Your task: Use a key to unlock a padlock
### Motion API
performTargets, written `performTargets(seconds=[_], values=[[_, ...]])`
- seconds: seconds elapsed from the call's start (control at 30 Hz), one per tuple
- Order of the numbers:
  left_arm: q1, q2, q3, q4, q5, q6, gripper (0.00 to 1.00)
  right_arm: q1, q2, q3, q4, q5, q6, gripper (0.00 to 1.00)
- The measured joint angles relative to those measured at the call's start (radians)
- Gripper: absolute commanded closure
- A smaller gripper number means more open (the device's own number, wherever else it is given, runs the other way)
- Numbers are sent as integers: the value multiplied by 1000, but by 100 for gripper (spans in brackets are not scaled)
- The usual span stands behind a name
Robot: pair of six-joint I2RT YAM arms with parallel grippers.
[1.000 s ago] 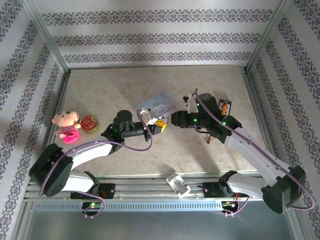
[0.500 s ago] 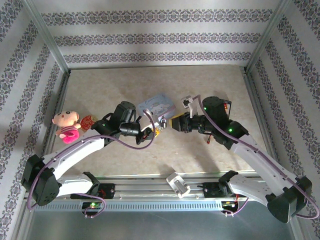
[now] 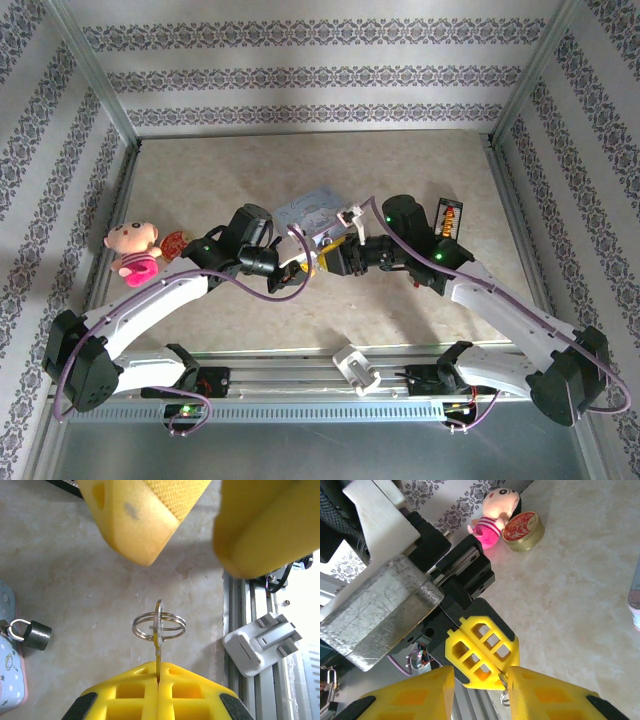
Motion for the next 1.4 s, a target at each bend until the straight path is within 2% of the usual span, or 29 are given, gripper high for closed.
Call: performTargets(seconds=[0.4,0.5,0.73,0.87,1.0,1.07,1.13,1.17,1.27,1.4], values=[[0,-35,0,1,3,-1,100,15,45,-1,4,-21,-7,66],[0,-35,0,1,8,-1,100,15,51,-2,4,-20,-9,71],[0,-34,0,3,8,-2,100,15,51,-10,3,-19,-14,74],[0,-35,0,12,7,-5,100,15,52,-14,4,-21,-14,84],[0,-35,0,12,7,-9,100,15,52,-14,7,-21,-19,99],[0,-35,-2,12,6,-18,99,15,52,-16,10,-16,-27,100],[0,-37,-6,16,4,-28,82,15,52,-19,15,-14,-27,100],[0,-42,-11,23,3,-31,71,15,51,-23,21,-10,-26,100],[0,-75,-33,58,-4,-60,51,12,46,-46,40,4,-16,100],[0,-148,-83,139,-53,-130,46,-20,9,-106,103,27,34,100]])
